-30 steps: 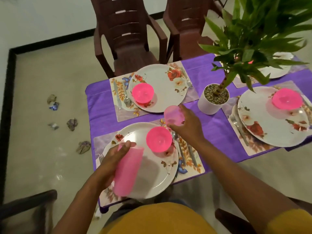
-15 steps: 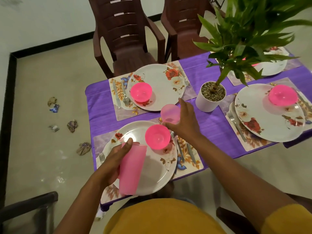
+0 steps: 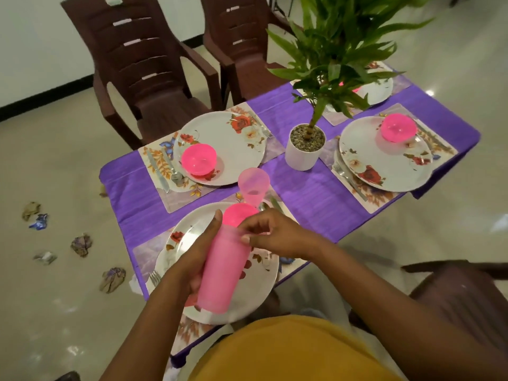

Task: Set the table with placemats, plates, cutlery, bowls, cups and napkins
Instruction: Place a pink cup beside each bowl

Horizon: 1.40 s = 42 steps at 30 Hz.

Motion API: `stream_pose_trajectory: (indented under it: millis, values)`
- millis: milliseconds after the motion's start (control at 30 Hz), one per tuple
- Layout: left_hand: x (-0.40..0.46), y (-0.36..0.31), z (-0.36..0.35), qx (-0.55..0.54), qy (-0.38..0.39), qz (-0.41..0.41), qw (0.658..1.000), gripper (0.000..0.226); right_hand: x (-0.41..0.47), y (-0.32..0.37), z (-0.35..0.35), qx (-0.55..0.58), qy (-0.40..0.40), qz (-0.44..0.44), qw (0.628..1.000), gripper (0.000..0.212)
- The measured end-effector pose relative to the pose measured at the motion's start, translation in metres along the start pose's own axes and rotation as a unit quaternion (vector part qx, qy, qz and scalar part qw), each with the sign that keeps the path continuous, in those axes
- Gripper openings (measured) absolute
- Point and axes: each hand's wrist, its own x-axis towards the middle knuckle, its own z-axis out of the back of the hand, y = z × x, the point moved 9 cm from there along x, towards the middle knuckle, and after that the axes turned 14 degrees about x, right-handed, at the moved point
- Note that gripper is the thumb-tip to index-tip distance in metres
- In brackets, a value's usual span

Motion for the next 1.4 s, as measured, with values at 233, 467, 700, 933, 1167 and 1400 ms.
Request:
stream_pose_trajectory:
  millis: [233,467,700,933,1167,1400]
  values:
    - [0.008,0.0,-0.04,0.051,0.056,0.001,0.997,0.078,-0.041,-0.019,0.025,0.111,-0.048,-0.016,0.992,0.017]
    - [0.016,-0.003,-0.082,0.087,0.1,0.013,0.991,0.07,-0.075,-0.028,0.072,0.141,-0.13,-0.016,0.981,0.019]
    - [0.049,-0.024,-0.144,0.11,0.08,0.013,0.991,0.075,-0.105,-0.039,0.149,0.162,-0.197,0.013,0.967,0.023]
    - [0.089,-0.054,-0.239,0.108,0.07,0.001,0.992,0.072,-0.138,-0.064,0.26,0.134,-0.291,-0.057,0.946,0.06]
    - [0.119,-0.088,-0.322,0.182,0.046,-0.041,0.981,0.049,-0.178,-0.078,0.329,0.206,-0.258,-0.144,0.933,0.046]
    - [0.134,-0.101,-0.365,0.192,0.076,-0.032,0.978,0.056,-0.194,-0.082,0.377,0.297,-0.268,-0.108,0.91,0.046]
